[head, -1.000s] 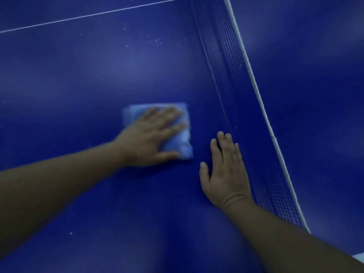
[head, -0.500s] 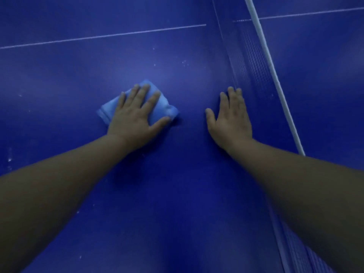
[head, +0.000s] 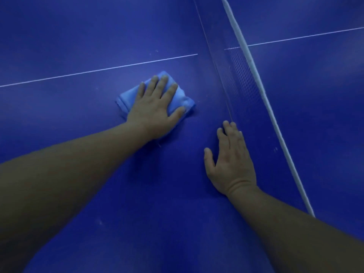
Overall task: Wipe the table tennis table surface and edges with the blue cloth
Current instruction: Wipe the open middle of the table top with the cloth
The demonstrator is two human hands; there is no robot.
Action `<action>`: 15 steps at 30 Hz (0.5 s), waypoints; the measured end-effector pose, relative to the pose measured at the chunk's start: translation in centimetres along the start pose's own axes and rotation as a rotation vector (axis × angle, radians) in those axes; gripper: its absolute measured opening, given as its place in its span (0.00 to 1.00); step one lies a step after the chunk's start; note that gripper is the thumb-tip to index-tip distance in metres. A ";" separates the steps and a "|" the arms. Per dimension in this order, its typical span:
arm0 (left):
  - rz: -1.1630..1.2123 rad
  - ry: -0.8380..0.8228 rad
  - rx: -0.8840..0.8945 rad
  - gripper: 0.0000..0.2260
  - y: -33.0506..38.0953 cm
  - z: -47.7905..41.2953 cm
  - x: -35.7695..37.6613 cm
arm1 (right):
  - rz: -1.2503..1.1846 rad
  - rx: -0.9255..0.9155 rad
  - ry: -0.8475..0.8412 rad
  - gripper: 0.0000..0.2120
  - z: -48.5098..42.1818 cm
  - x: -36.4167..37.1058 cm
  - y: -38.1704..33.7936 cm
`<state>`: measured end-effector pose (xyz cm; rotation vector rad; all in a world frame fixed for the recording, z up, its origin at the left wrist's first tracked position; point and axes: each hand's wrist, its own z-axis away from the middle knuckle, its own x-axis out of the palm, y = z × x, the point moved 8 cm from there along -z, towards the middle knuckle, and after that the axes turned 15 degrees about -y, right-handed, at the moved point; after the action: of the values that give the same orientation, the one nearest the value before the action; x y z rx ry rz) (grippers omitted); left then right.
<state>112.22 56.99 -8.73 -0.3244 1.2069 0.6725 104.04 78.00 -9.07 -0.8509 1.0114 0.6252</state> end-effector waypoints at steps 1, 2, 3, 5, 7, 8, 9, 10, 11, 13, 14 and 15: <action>-0.013 0.000 0.032 0.34 1.1 0.1 0.3 | 0.007 0.001 0.002 0.30 0.0 0.0 0.0; -0.044 0.002 0.116 0.35 2.1 1.3 1.0 | 0.011 -0.001 0.003 0.30 0.1 0.0 -0.1; -0.084 0.011 0.235 0.35 2.9 3.4 1.6 | 0.011 -0.002 0.007 0.30 0.0 -0.1 -0.1; -0.153 0.020 0.443 0.34 3.6 8.3 3.4 | 0.001 -0.004 0.003 0.31 0.0 -0.2 -0.1; -0.208 -0.024 0.593 0.34 3.8 10.4 4.5 | -0.011 0.001 -0.005 0.31 0.0 -0.2 0.0; -0.227 -0.058 0.671 0.34 4.1 10.0 4.2 | -0.015 -0.004 -0.008 0.30 0.0 -0.2 0.0; -0.256 -0.089 0.740 0.33 4.8 8.8 3.6 | -0.022 -0.014 -0.008 0.30 0.0 -0.2 0.0; -0.299 -0.104 0.787 0.33 5.6 7.0 3.0 | -0.032 -0.022 -0.003 0.29 0.0 -0.2 0.0; -0.323 -0.100 0.783 0.32 6.5 4.5 2.2 | -0.042 -0.023 0.008 0.29 0.1 -0.3 0.1; -0.244 -0.065 0.543 0.32 7.2 -1.4 -0.2 | -0.041 -0.021 0.019 0.28 0.0 -0.4 0.0; -0.151 -0.046 0.355 0.32 6.8 -3.6 -1.2 | -0.039 -0.017 0.017 0.28 0.1 -0.4 -0.2; -0.077 -0.027 0.220 0.32 6.5 -4.7 -1.6 | -0.037 -0.013 0.020 0.29 0.1 -0.4 -0.3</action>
<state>104.26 58.79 -8.10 -0.1757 1.2240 0.4708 104.14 77.92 -8.60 -0.8869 1.0083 0.5933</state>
